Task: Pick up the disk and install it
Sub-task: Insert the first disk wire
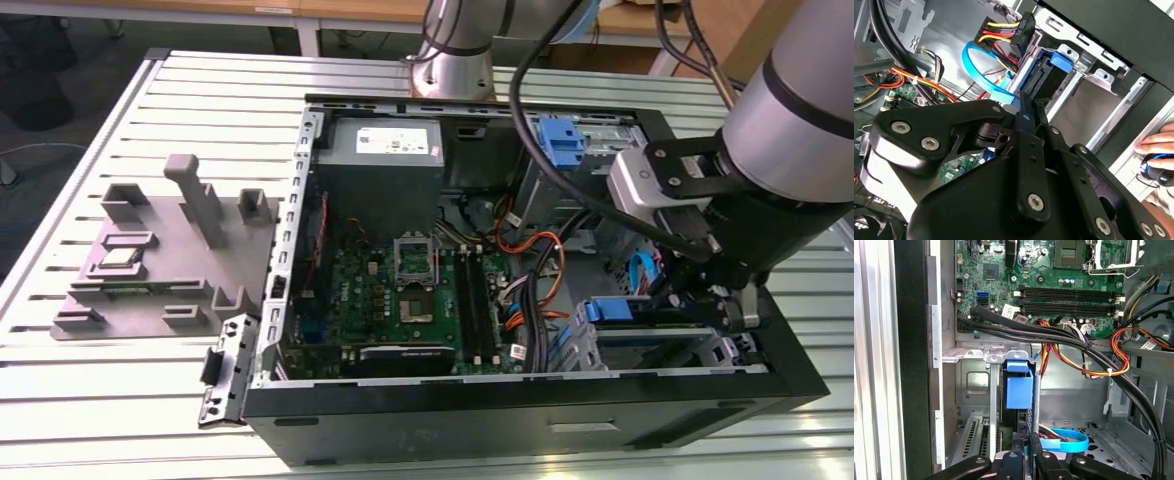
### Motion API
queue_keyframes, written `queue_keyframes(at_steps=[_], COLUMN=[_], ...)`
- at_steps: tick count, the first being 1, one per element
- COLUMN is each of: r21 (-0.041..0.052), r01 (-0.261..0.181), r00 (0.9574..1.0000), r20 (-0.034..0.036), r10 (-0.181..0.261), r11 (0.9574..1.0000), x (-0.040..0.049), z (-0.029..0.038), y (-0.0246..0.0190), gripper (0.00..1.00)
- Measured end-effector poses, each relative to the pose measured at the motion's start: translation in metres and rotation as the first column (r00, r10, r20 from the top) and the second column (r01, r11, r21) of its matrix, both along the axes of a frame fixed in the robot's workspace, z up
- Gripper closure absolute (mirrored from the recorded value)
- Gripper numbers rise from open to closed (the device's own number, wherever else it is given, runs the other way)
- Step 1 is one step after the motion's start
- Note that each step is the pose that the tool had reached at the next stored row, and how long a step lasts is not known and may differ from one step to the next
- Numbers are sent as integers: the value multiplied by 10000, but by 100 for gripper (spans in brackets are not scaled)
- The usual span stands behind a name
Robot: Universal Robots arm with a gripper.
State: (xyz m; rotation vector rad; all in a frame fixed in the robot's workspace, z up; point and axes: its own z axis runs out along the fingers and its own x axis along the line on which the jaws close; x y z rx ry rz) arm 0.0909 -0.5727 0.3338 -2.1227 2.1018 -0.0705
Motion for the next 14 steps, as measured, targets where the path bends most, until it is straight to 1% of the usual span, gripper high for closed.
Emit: queue_keyframes(at_steps=[2, 6, 10, 14], r21=[2, 8, 7, 5], r01=[0, 0, 0, 0], r00=[10000, 10000, 10000, 10000], r20=[11, 12, 13, 21], r10=[0, 0, 0, 0], r11=[10000, 10000, 10000, 10000], x=[-2, -3, -3, -5], z=[-5, -4, 45, 43], y=[0, 0, 0, 3], gripper=[84, 84, 84, 84])
